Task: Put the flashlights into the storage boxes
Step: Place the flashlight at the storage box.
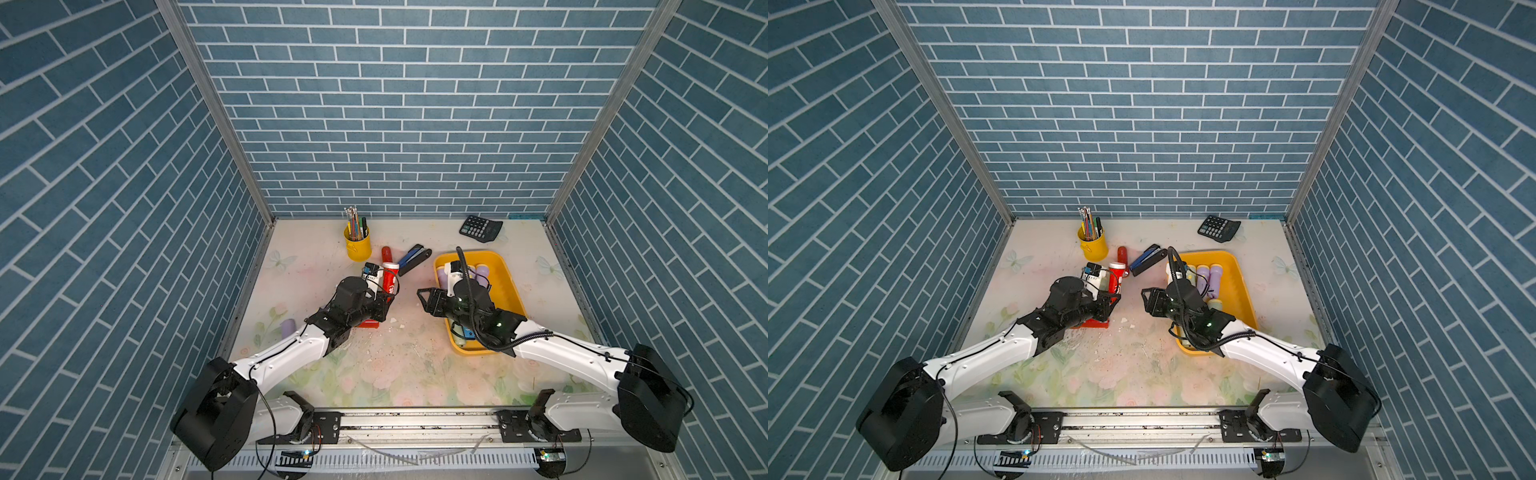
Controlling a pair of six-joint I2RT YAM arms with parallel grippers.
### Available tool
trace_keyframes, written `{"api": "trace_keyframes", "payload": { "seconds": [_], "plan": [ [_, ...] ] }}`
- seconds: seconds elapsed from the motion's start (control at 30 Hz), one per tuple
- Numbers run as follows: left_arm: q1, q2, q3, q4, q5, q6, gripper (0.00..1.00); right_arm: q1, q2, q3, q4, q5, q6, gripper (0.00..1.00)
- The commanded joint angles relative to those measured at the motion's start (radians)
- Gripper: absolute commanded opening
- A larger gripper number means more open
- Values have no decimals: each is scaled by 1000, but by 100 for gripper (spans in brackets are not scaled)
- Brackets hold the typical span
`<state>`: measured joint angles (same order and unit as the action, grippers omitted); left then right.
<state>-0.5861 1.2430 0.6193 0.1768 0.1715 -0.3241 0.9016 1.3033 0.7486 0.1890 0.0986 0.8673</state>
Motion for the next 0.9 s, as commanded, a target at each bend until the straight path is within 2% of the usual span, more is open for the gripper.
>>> {"api": "trace_keyframes", "payload": {
  "seconds": [0.0, 0.27, 0.87],
  "plan": [
    [-3, -19, 14, 9, -14, 13, 17, 37, 40, 70, 78, 58, 65, 60],
    [-4, -27, 7, 9, -14, 17, 17, 62, 166, 155, 142, 24, 58, 61],
    [-3, -36, -1, 54, 39, 22, 17, 60, 301, 258, 219, -53, 19, 61]
  ]
}}
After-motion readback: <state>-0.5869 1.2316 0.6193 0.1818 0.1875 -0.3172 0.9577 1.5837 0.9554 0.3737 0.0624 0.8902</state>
